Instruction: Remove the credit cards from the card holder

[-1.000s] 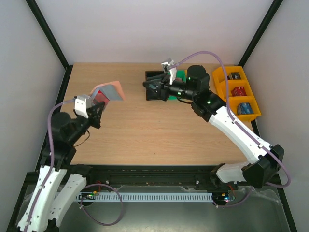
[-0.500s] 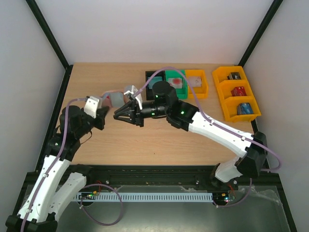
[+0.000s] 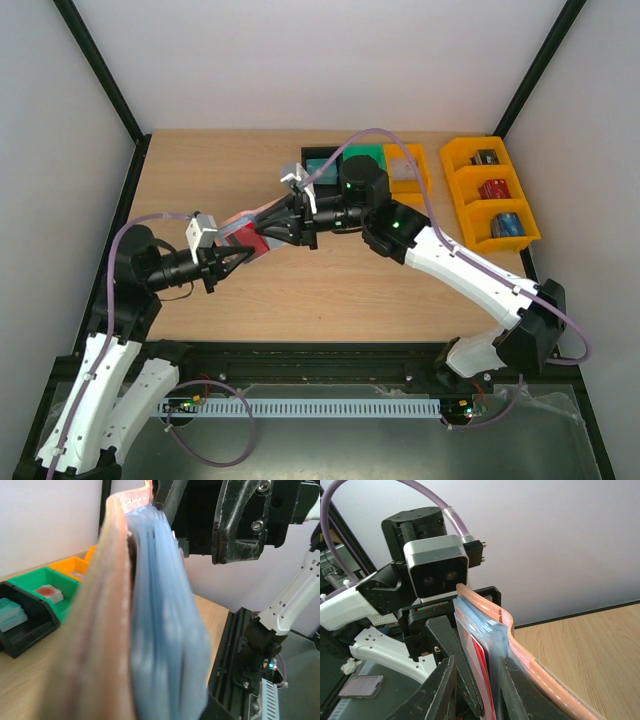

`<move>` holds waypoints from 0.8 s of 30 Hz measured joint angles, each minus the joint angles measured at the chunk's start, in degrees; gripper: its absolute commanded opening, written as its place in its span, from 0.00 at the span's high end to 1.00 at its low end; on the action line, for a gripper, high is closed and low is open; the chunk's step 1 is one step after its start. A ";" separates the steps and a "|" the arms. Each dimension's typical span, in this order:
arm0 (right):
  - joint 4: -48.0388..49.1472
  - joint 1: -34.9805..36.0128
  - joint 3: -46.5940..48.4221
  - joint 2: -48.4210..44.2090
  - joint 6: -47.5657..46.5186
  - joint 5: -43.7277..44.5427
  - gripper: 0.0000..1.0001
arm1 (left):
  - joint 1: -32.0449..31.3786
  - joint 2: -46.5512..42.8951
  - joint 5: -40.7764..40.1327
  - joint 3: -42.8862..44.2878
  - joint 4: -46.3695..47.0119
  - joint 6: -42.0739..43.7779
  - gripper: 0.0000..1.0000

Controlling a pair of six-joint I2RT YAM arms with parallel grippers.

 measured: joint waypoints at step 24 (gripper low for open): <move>-8.52 2.78 1.88 1.22 -12.24 -2.27 0.76 | 0.57 -1.42 2.80 -3.41 5.42 -5.07 0.98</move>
